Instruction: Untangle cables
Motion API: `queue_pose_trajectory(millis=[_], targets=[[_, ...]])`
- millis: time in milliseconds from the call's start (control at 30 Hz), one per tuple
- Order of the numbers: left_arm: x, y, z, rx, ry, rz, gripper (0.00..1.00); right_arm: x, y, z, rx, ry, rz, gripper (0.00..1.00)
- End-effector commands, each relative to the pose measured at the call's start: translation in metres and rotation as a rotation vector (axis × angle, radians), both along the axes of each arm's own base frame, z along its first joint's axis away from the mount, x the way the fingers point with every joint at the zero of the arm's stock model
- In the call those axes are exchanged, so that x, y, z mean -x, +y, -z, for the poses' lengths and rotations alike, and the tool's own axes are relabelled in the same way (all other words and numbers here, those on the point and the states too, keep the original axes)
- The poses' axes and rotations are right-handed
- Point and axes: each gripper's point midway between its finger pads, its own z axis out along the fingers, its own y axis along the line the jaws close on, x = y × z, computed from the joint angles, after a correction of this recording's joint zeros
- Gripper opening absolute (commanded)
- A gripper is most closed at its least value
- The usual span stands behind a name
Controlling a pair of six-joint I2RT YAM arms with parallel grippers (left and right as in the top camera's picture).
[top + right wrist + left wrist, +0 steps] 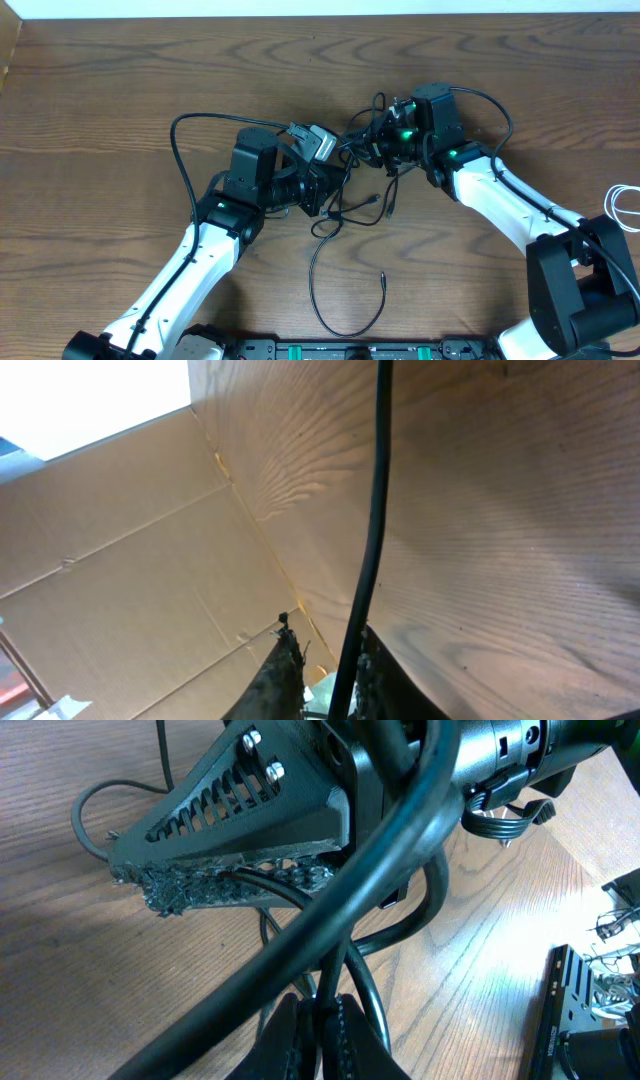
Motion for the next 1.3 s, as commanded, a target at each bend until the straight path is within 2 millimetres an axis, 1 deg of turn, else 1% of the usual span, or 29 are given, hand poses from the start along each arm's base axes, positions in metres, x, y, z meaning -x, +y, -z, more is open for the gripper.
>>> queue_pose_trajectory(millis=[0, 100, 300, 367, 400, 567, 667, 733, 800, 867, 933, 1033, 1100, 1167, 1233, 1267], targets=[[0.001, -0.002, -0.011, 0.022, -0.017, 0.013, 0.08, -0.005, -0.004, 0.004, 0.024, -0.024, 0.01, 0.11], [0.001, -0.002, -0.011, 0.022, -0.017, 0.013, 0.08, -0.008, -0.006, 0.005, 0.042, -0.045, 0.018, 0.08], [0.001, -0.002, -0.011, 0.022, -0.017, 0.013, 0.08, -0.009, -0.007, 0.005, 0.043, -0.045, 0.021, 0.07], [0.001, -0.002, -0.011, 0.022, -0.017, 0.013, 0.08, -0.009, -0.007, 0.005, 0.046, -0.055, 0.016, 0.02], [0.001, -0.002, -0.011, 0.022, -0.017, 0.013, 0.08, -0.009, -0.008, 0.005, 0.051, -0.063, 0.013, 0.02], [0.001, -0.002, -0.011, 0.021, -0.018, 0.012, 0.08, -0.008, -0.009, 0.007, 0.1, -0.17, -0.053, 0.02], [-0.002, 0.002, -0.007, -0.001, -0.013, -0.015, 0.08, -0.007, -0.015, 0.013, 0.149, -0.234, -0.101, 0.02], [-0.006, 0.009, 0.002, -0.046, 0.006, -0.062, 0.08, -0.007, -0.029, 0.022, 0.193, -0.223, -0.105, 0.02], [-0.009, 0.018, 0.013, -0.098, 0.025, -0.114, 0.08, -0.006, -0.053, 0.039, 0.267, -0.164, -0.075, 0.02], [-0.013, 0.03, 0.025, -0.168, 0.047, -0.179, 0.08, -0.002, -0.083, 0.059, 0.37, -0.08, -0.026, 0.02], [-0.016, 0.045, 0.037, -0.244, 0.062, -0.249, 0.08, 0.006, -0.121, 0.079, 0.496, 0.015, 0.026, 0.01], [-0.024, 0.067, 0.048, -0.326, 0.089, -0.377, 0.08, 0.022, -0.168, 0.098, 0.635, 0.128, 0.065, 0.01], [-0.032, 0.083, 0.05, -0.354, 0.104, -0.493, 0.08, 0.029, -0.188, 0.103, 0.674, 0.166, 0.064, 0.02], [-0.042, 0.102, 0.05, -0.362, 0.118, -0.626, 0.08, 0.034, -0.202, 0.105, 0.686, 0.177, 0.05, 0.02], [-0.049, 0.121, 0.05, -0.357, 0.141, -0.756, 0.08, 0.037, -0.21, 0.106, 0.69, 0.179, 0.037, 0.02], [-0.052, 0.132, 0.05, -0.349, 0.156, -0.83, 0.08, 0.037, -0.211, 0.105, 0.681, 0.174, 0.025, 0.02]])
